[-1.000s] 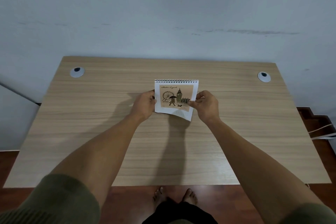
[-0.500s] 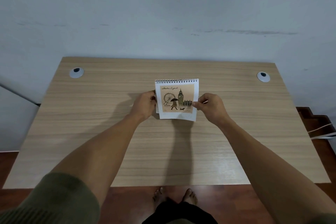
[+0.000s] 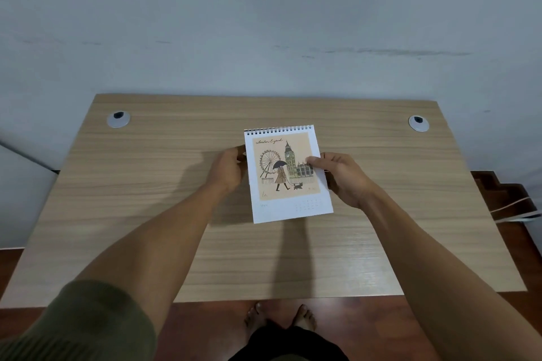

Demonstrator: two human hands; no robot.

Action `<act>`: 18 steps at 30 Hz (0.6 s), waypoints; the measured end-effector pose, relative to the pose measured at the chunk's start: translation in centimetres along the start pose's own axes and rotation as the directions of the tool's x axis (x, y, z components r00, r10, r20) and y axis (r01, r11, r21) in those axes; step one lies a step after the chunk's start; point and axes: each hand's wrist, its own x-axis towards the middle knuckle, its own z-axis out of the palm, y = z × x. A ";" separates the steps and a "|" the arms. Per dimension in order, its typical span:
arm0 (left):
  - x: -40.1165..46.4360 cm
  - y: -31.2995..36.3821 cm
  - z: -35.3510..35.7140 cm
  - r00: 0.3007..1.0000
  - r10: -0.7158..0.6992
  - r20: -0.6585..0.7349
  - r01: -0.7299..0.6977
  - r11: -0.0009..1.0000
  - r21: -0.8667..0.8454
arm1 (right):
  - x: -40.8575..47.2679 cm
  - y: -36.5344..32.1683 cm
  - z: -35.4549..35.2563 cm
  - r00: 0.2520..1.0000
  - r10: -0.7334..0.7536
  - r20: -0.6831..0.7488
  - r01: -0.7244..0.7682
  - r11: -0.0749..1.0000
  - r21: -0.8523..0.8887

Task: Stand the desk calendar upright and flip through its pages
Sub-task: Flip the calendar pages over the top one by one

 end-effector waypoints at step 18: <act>-1.1 1.7 0.2 0.993 0.072 -0.088 -0.068 0.997 0.048 | 2.1 -7.9 3.0 0.923 -0.386 -0.009 0.370 0.891 -0.264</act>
